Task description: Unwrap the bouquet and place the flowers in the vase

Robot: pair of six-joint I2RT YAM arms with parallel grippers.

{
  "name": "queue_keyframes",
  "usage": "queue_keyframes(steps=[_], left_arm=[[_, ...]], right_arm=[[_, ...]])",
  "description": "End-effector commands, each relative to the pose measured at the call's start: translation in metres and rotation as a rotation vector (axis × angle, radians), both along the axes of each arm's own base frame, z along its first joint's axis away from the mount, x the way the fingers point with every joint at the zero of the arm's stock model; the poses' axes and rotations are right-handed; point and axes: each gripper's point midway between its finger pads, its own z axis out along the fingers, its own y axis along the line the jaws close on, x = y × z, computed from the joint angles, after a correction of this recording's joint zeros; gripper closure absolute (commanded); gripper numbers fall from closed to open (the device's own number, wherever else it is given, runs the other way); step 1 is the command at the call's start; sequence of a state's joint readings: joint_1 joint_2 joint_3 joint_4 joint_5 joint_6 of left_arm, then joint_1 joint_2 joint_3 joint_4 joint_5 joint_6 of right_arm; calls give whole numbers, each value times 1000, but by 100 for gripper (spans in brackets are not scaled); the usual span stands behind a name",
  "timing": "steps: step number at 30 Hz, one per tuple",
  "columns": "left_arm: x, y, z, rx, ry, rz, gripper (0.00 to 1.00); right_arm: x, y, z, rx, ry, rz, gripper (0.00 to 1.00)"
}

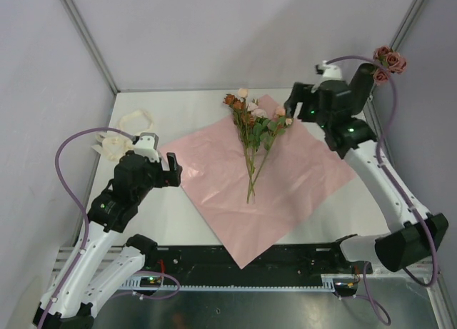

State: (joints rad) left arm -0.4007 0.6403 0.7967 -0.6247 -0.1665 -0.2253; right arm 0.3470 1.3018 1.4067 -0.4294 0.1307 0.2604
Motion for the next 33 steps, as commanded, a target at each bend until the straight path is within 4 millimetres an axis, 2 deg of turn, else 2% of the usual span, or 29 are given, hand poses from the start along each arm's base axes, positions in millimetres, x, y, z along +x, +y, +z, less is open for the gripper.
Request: queue_keyframes(steps=[1,5,7,9,11,15,21,26,33], left_arm=[[2,4,5,12,-30,12,0],[2,4,5,12,-30,10,0],[2,4,5,11,-30,8,0],[2,3,5,10,-27,5,0],[2,2,5,10,-26,2,0],[2,3,4,11,-24,3,0],[3,3,3,13,-20,6,0],[3,3,1,15,-15,7,0],[3,3,0,18,-11,8,0]], right_arm=[[3,57,-43,45,80,117,20],[-6,110,-85,67,167,235,34],[-8,130,-106,55,203,268,43],[-7,143,-132,41,253,272,51],[-5,148,-155,47,313,244,54],[-1,143,-195,55,410,142,59],[8,127,-234,110,499,3,62],[25,105,-254,129,508,-120,62],[43,81,-269,155,503,-213,64]])
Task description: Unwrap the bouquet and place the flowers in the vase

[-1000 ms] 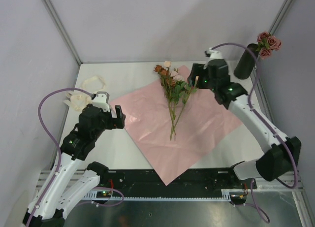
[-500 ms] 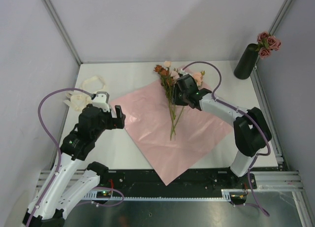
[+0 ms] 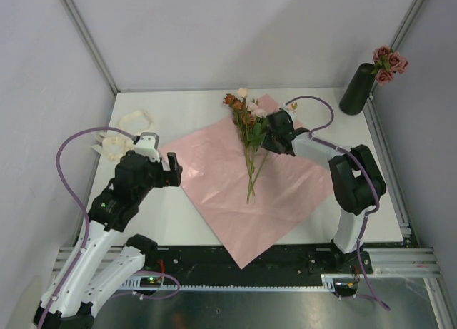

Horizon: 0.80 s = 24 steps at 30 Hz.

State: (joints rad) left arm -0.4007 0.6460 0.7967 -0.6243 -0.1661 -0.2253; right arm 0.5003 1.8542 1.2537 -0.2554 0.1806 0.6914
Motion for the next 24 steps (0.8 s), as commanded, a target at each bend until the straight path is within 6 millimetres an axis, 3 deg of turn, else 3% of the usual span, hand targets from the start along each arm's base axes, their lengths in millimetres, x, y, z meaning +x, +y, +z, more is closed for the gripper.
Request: queue_keyframes(steps=[1,10,24], left_arm=[[3,3,2,16,-17,9,0],[3,4,1,18,-15,10,0],[3,4,1,20,-15,13,0]], right_arm=[[19,-14,-2,17,-41,-103,65],[33,-26,-18,40,-34,-158,66],[44,-28,-37,42,-31,-156,68]])
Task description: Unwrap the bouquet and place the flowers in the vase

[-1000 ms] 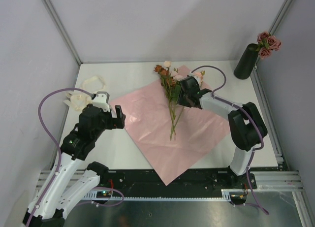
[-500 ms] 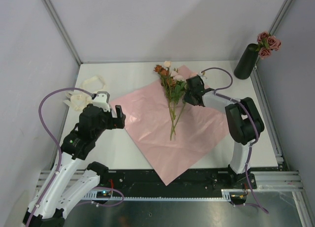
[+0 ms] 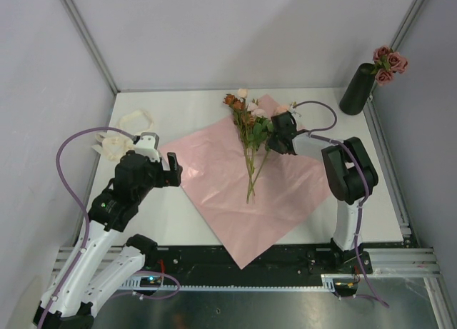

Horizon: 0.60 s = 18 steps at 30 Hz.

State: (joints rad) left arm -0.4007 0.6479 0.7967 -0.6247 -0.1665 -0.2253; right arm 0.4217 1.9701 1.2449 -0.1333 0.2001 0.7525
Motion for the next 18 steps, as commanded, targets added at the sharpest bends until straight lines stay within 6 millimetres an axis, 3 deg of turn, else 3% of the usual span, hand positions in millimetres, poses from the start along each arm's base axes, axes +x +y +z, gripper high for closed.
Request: queue_keyframes(steps=[1,5,10,18], left_arm=[[3,4,1,19,-16,12,0],[3,4,1,20,-17,14,0],[3,5,1,21,-16,15,0],[3,5,1,20,-17,16,0]], right_arm=[[14,0,1,14,-39,-18,69],[18,4,8,16,-69,11,80],[21,2,35,4,-125,32,98],[15,-9,103,-56,-264,25,100]])
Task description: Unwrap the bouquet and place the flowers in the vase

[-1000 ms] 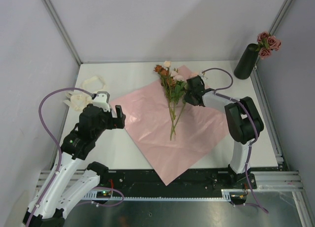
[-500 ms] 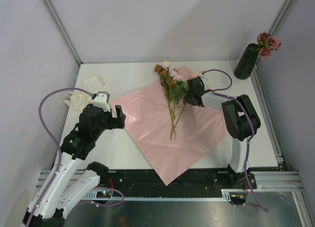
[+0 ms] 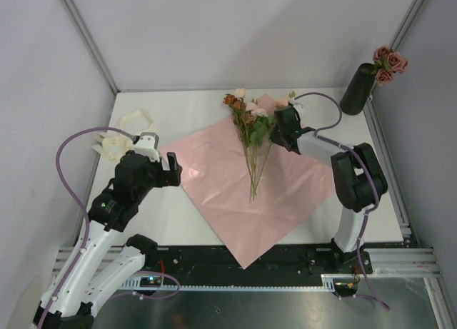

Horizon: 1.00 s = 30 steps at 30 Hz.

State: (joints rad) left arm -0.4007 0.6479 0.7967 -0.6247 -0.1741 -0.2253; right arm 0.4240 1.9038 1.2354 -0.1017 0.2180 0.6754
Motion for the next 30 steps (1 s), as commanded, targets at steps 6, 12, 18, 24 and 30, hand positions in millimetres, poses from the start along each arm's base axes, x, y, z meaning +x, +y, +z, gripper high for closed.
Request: queue_keyframes(steps=[6,12,18,24,30], left_arm=[[3,3,1,18,-13,7,0],[3,3,0,18,-11,6,0],[3,3,1,17,-16,8,0],[3,1,0,15,-10,-1,0],[2,1,0,13,-10,-2,0]], right_arm=[[6,-33,153,-90,-365,-56,100],[13,-68,244,-131,-626,-100,100],[9,-89,311,-190,-838,-58,100],[11,-109,359,-367,-1090,22,100],[12,-159,395,-519,-1343,33,100]])
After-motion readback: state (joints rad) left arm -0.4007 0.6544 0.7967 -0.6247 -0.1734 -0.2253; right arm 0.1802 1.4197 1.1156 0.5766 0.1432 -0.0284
